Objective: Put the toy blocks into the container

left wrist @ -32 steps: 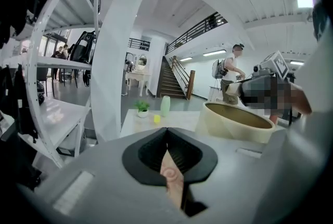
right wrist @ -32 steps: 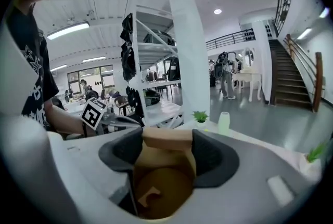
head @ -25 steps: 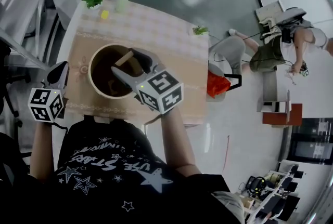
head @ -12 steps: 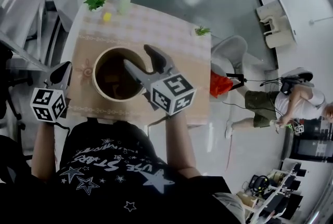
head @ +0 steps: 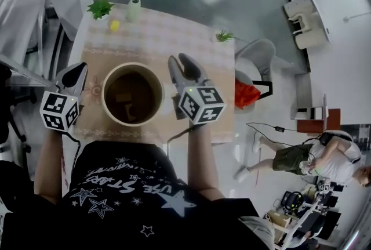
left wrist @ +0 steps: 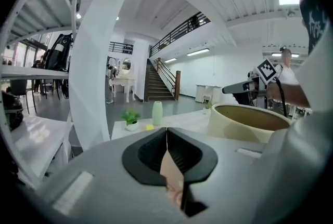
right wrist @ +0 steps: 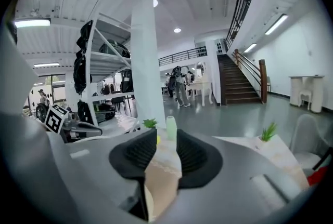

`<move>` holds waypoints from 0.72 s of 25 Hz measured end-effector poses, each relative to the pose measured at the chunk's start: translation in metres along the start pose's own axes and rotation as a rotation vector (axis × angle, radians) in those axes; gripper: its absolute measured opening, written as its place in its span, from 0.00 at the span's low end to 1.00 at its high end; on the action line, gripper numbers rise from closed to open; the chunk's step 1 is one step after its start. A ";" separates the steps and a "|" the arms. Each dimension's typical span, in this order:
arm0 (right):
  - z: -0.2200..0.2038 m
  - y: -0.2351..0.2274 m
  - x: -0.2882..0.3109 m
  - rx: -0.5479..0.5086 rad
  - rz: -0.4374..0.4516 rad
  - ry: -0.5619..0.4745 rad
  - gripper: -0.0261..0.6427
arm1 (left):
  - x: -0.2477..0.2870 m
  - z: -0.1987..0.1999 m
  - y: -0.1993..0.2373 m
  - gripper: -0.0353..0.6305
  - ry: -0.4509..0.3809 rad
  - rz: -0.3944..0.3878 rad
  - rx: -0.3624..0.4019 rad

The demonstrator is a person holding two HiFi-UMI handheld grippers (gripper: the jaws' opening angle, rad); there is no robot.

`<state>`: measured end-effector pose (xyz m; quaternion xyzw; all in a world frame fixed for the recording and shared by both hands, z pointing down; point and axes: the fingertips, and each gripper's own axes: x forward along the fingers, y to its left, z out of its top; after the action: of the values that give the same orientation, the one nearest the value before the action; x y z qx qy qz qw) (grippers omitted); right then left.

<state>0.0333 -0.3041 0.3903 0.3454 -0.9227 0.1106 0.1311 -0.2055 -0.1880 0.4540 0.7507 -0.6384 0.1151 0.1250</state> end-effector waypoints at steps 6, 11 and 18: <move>-0.028 -0.032 0.014 0.068 -0.093 0.049 0.14 | 0.049 -0.003 0.014 0.07 0.018 -0.010 0.019; -0.051 -0.051 0.022 0.099 -0.124 0.110 0.14 | 0.099 -0.013 0.020 0.08 0.043 -0.026 0.023; -0.071 -0.071 0.031 0.151 -0.159 0.149 0.14 | 0.160 -0.019 0.033 0.32 0.079 -0.036 0.033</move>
<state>0.0696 -0.3542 0.4750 0.4173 -0.8691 0.1942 0.1813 -0.2132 -0.3355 0.5264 0.7590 -0.6173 0.1529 0.1399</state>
